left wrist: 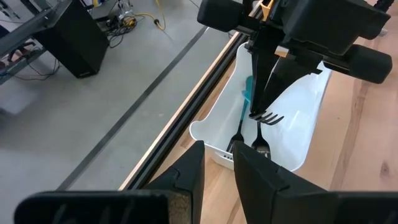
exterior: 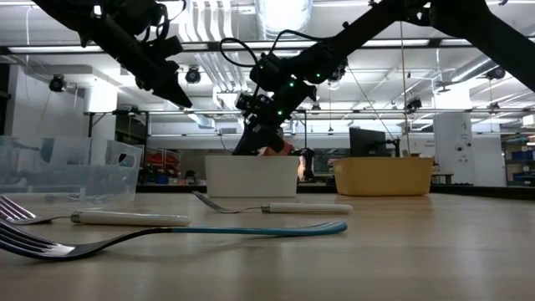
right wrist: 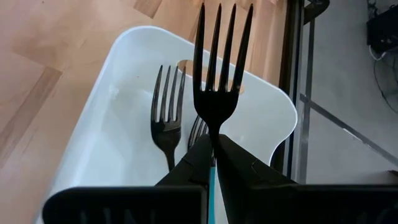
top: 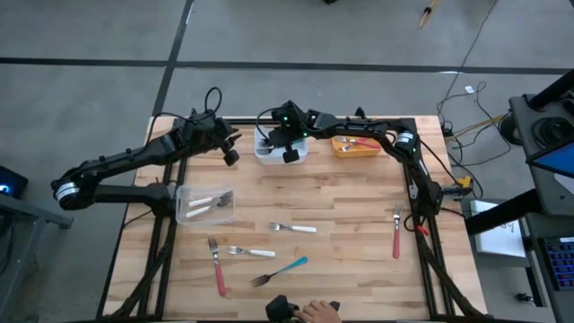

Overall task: Sort silverware by color (type)
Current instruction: Put the right blue fork into the white bin

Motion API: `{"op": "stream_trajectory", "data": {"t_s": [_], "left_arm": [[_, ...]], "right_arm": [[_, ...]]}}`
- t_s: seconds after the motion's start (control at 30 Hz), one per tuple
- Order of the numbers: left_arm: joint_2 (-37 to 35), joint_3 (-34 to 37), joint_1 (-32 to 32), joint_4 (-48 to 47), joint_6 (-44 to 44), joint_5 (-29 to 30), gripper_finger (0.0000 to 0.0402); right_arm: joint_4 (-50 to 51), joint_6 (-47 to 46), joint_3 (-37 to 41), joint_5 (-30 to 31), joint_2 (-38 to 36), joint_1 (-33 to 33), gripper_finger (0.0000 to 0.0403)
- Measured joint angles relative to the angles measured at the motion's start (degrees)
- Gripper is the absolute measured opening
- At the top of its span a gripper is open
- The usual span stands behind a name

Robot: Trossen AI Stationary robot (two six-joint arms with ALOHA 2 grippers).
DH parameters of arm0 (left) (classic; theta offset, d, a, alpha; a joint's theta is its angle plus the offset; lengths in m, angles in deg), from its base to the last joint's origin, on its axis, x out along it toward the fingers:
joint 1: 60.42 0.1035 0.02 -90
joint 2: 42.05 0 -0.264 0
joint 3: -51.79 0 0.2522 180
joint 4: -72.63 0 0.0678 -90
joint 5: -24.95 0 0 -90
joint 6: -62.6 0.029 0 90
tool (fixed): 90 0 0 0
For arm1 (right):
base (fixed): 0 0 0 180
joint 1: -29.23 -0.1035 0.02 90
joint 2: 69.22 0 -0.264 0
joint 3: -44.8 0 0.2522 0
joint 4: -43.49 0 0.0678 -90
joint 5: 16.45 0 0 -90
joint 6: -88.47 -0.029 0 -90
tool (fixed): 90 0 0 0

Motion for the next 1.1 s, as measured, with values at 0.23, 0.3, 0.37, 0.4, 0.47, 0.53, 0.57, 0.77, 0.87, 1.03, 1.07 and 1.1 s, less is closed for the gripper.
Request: {"op": "stream_trajectory", "data": {"t_s": [0.23, 0.3, 0.37, 0.4, 0.47, 0.53, 0.57, 0.77, 0.87, 1.03, 1.07, 1.1], "left_arm": [[0.02, 0.00, 0.00, -0.06, -0.26, 0.00, 0.0066], [0.02, 0.00, 0.00, -0.06, -0.06, 0.00, 0.0066], [0.02, 0.00, 0.00, -0.06, -0.04, 0.00, 0.0066], [0.02, 0.00, 0.00, -0.08, -0.06, 0.01, 0.0066], [0.01, 0.00, 0.00, -0.11, -0.14, 0.01, 0.0066], [0.02, 0.00, 0.00, -0.11, -0.14, 0.00, 0.0066], [0.07, 0.00, 0.00, -0.12, -0.10, 0.00, 0.0066], [0.07, 0.00, 0.00, -0.13, 0.01, 0.00, 0.0066], [0.07, 0.00, 0.00, -0.13, 0.14, 0.02, 0.0066], [0.07, 0.00, 0.00, -0.13, 1.32, 0.02, 0.0066], [0.07, 0.00, 0.00, -0.11, 1.36, 0.02, 0.0066], [0.07, 0.00, 0.00, -0.11, 1.52, 0.02, 0.0066]], "right_arm": [[0.19, -0.58, 0.00, 0.00, -0.04, 0.00, 0.0009], [0.23, -0.65, 0.00, 0.02, -0.07, 0.00, 0.0009], [0.37, -0.64, 0.00, 0.63, -0.09, 0.00, 0.0009], [0.37, -0.64, 0.00, 1.61, -0.09, -0.10, 0.0009], [0.37, -0.62, 0.00, 4.62, -0.09, -0.31, 0.0009], [0.60, -0.60, 0.00, 7.46, -0.11, -0.53, 0.0009], [0.75, -0.58, 0.00, 8.35, -0.13, -0.60, 0.0009], [1.86, -1.20, 0.00, 9.03, -0.22, -0.76, 0.0009], [1.90, -3.69, 0.00, 9.05, -0.22, -0.74, 0.0009], [1.94, -6.20, 0.00, 9.05, -0.22, -0.63, 0.0012], [1.94, -6.66, 0.00, 9.05, -0.22, -0.63, 0.0015], [1.92, -6.98, 0.00, 9.05, -0.22, -0.63, 0.0020]]}}
